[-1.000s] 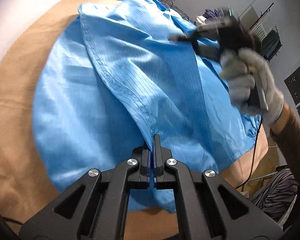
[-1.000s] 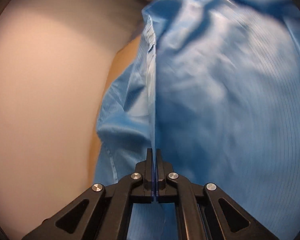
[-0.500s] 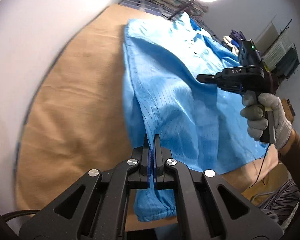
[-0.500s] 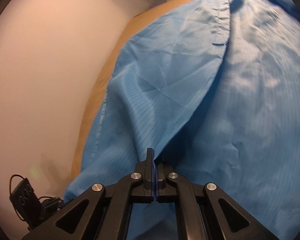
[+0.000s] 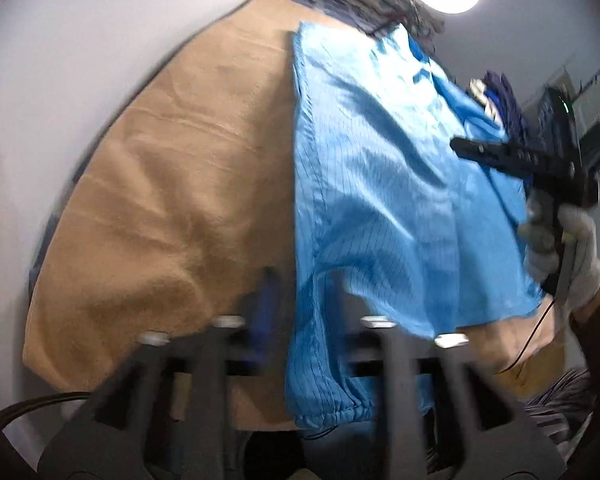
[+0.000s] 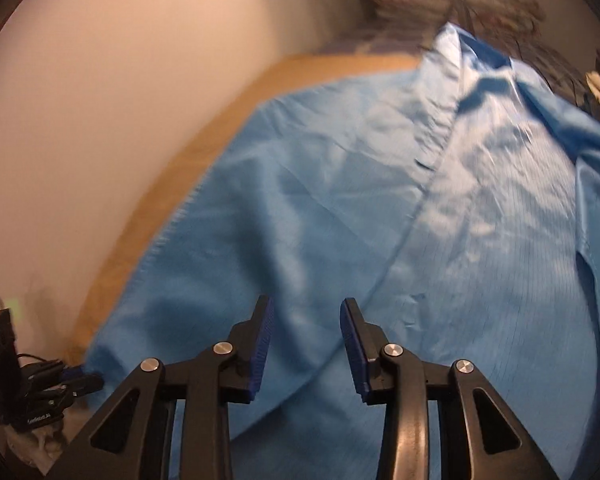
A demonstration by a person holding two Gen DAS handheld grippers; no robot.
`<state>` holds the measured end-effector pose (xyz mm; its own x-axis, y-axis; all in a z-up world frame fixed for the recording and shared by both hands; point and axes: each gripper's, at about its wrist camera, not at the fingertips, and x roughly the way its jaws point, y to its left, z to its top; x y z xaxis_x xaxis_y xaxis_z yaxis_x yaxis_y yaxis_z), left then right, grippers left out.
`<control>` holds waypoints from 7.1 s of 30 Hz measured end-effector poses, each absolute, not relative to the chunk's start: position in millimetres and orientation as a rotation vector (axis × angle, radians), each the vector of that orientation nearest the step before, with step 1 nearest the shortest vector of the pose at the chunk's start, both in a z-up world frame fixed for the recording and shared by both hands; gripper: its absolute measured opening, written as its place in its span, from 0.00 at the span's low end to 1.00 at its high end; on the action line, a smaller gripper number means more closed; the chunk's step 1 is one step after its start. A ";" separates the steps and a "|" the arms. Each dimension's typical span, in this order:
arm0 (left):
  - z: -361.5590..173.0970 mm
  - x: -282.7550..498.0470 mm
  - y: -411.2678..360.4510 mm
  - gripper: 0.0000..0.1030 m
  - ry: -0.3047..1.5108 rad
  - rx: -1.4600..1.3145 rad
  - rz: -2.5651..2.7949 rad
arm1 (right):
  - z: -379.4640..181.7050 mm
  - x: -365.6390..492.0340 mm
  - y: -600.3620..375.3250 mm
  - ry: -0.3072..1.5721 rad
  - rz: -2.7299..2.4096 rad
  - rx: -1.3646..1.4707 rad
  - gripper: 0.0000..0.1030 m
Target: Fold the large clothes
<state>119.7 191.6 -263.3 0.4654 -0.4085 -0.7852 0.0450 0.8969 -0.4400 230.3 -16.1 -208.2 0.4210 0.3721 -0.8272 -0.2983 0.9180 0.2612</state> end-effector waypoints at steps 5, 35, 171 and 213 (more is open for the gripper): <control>-270.0 145.1 202.6 0.63 1.050 -0.553 -0.324 | -215.5 229.4 15.1 1.062 0.507 0.039 0.36; -257.5 166.5 162.7 0.02 1.012 -0.366 -0.282 | -210.9 286.2 19.9 1.143 0.425 0.275 0.65; -146.4 198.2 -80.5 0.69 0.966 -0.178 -0.593 | -230.5 -42.5 -498.7 0.938 -0.265 0.770 0.64; -176.4 215.8 13.3 0.69 0.962 -0.418 -0.470 | -179.2 -22.6 -116.3 0.951 0.483 -0.249 0.00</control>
